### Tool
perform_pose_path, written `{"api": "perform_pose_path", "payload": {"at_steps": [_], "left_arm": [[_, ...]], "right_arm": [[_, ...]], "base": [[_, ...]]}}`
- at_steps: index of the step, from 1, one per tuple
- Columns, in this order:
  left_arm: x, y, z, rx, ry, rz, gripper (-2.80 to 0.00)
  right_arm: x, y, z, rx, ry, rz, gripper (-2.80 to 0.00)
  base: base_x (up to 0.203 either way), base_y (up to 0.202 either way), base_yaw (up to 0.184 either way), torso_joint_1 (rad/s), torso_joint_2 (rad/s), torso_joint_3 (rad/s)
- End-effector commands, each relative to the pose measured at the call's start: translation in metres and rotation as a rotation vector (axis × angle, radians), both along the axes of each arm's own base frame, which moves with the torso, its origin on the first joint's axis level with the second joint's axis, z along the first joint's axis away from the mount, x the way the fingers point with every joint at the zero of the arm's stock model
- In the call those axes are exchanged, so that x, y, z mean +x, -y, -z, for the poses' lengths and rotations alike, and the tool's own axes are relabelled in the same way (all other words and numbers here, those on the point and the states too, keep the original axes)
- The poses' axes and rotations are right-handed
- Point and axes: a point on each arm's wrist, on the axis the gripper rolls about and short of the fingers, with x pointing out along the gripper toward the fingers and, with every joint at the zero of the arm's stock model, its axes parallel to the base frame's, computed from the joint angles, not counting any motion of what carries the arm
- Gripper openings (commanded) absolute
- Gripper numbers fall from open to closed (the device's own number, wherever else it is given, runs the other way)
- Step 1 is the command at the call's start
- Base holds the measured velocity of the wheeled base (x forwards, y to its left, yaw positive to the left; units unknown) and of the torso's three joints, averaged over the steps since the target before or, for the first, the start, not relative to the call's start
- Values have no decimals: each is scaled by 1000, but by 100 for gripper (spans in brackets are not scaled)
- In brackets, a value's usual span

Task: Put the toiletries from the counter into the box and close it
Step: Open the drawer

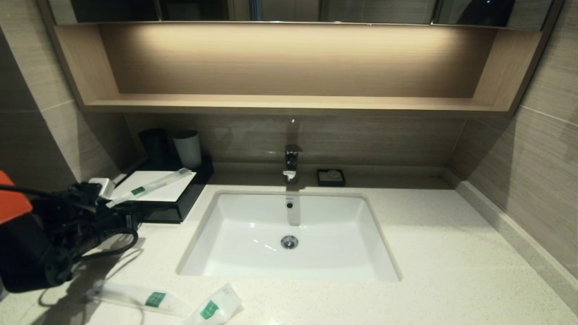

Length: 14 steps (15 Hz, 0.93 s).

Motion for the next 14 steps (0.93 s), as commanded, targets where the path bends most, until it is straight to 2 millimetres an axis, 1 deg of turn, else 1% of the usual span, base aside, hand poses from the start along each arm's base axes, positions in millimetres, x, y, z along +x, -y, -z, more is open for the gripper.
{"api": "perform_pose_path", "payload": {"at_steps": [1,14], "left_arm": [[1,-1,2,0,1,1,-280],[5,-2,5,3,17,0,-280]], "right_arm": [[0,0,0,0,-2,0,-280],[0,0,0,0,-2,0,-280]], "base": [[0,0,0,0,0,0],[0,0,0,0,0,0]]}}
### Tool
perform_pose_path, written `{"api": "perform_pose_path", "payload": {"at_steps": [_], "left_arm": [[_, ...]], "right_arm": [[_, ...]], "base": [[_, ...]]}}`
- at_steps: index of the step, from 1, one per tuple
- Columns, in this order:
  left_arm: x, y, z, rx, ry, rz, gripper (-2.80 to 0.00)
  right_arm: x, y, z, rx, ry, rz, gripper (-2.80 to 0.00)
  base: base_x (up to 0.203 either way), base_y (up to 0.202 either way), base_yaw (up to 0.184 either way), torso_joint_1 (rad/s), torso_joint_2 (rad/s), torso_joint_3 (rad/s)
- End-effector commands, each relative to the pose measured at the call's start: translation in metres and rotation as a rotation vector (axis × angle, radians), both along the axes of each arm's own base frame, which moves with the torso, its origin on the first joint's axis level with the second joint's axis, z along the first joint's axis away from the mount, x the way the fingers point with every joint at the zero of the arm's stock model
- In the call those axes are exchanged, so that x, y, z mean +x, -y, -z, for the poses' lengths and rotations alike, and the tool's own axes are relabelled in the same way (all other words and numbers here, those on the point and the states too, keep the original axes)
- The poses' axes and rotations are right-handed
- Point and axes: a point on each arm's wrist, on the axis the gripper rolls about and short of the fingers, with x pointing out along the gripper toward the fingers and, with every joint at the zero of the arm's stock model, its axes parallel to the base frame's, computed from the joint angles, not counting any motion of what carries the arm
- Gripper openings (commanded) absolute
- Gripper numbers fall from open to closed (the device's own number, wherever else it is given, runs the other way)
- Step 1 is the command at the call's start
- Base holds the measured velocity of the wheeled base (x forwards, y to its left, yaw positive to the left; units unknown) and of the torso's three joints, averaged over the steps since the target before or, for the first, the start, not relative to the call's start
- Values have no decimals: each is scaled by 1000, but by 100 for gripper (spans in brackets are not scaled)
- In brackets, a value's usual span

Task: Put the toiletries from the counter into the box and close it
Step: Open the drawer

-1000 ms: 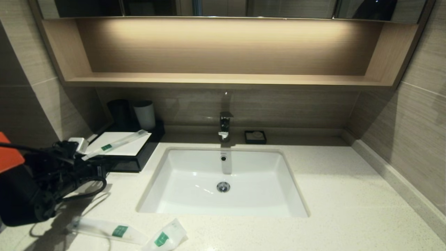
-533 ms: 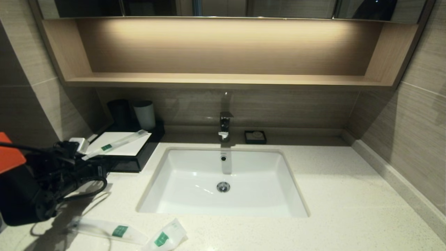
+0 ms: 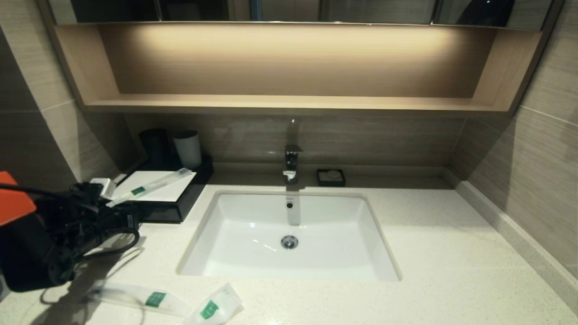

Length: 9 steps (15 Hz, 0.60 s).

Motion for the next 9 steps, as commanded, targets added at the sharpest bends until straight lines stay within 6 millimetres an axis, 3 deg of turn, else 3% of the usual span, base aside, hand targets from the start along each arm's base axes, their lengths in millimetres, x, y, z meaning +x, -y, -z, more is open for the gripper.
{"api": "perform_pose_path", "payload": {"at_steps": [1,9], "left_arm": [[1,0,2,1,9,1,-280],[1,0,3,1,8,3,-280]], "right_arm": [[0,0,0,0,-2,0,-280],[0,0,0,0,-2,0,-280]], "base": [[0,0,0,0,0,0],[0,0,0,0,0,0]]}}
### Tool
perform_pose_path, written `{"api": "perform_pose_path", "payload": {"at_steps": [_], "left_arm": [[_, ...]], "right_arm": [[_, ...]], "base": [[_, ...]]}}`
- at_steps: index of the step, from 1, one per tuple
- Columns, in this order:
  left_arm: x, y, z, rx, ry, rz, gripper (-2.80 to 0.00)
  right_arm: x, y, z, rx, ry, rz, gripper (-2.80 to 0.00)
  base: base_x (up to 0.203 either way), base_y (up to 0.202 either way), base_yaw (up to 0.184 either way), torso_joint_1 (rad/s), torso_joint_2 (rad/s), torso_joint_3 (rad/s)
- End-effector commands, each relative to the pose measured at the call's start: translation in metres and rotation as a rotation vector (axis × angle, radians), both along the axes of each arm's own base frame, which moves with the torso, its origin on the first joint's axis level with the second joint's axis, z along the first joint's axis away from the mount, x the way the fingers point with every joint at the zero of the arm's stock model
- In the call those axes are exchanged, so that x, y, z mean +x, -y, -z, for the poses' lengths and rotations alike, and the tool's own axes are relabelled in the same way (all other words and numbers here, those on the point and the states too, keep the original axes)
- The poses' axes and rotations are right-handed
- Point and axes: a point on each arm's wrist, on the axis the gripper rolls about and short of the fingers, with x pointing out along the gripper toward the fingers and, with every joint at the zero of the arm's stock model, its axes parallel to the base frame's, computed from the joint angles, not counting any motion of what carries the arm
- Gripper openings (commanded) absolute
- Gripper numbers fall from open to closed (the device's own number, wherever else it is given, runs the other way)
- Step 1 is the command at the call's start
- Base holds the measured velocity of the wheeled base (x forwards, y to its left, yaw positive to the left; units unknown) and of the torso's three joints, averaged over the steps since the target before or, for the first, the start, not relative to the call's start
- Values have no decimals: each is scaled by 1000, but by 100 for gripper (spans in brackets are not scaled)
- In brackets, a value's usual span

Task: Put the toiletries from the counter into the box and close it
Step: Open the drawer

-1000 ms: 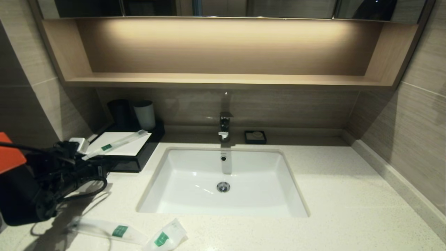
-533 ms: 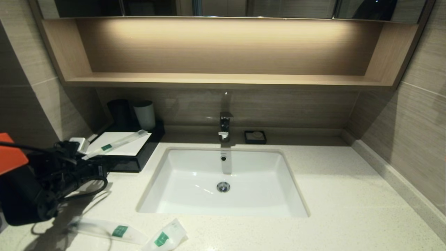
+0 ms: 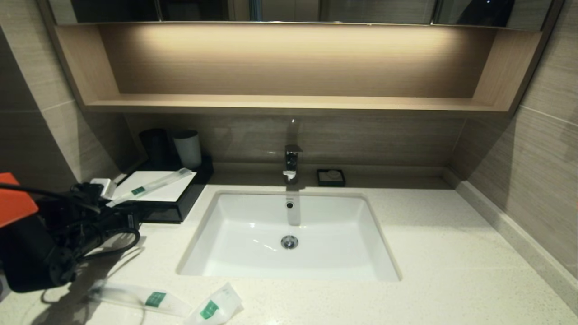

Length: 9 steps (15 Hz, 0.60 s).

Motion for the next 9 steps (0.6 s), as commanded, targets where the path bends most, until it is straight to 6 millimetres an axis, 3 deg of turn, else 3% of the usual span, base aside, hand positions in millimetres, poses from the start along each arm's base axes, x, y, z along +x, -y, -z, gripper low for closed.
{"api": "perform_pose_path", "payload": {"at_steps": [1,9], "left_arm": [[0,0,0,2,5,2,-280],[1,2,2,4,17,6,-280]], "right_arm": [[0,0,0,0,-2,0,-280],[0,0,0,0,-2,0,-280]], "base": [[0,0,0,0,0,0],[0,0,0,0,0,0]]}}
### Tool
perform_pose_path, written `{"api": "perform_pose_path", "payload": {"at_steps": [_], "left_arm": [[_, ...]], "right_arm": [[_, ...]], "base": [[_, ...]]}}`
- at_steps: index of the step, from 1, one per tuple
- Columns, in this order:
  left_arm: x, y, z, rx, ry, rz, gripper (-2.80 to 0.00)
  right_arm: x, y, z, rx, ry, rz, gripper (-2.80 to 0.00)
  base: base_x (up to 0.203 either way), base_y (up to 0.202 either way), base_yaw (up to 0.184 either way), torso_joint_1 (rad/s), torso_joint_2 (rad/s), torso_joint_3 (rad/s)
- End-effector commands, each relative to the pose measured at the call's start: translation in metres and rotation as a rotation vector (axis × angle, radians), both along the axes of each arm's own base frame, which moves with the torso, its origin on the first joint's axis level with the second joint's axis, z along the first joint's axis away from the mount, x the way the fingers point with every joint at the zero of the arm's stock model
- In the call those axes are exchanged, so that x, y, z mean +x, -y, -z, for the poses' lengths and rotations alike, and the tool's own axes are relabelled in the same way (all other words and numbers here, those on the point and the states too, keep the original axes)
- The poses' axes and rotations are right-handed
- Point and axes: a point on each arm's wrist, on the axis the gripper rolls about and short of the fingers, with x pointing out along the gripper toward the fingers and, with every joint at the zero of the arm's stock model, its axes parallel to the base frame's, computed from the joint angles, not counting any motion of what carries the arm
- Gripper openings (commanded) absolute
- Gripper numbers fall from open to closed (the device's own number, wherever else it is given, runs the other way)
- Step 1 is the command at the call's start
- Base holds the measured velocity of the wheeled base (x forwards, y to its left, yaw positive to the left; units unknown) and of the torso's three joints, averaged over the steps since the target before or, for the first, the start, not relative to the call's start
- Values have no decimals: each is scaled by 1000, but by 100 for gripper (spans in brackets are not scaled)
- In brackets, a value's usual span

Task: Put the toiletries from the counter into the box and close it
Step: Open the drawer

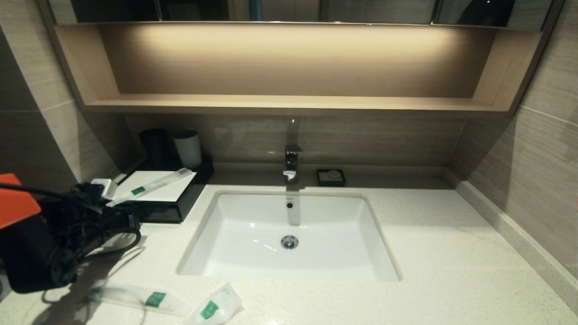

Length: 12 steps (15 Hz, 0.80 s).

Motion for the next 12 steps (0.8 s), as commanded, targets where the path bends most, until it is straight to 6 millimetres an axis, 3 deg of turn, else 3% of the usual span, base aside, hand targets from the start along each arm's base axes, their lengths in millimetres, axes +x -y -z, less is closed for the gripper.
{"api": "perform_pose_path", "payload": {"at_steps": [1,12], "left_arm": [[0,1,1,1,2,3,-280],[-2,0,-2,8,-17,-21,-280]], "right_arm": [[0,0,0,0,-2,0,-280],[0,0,0,0,-2,0,-280]], "base": [[0,0,0,0,0,0],[0,0,0,0,0,0]]}}
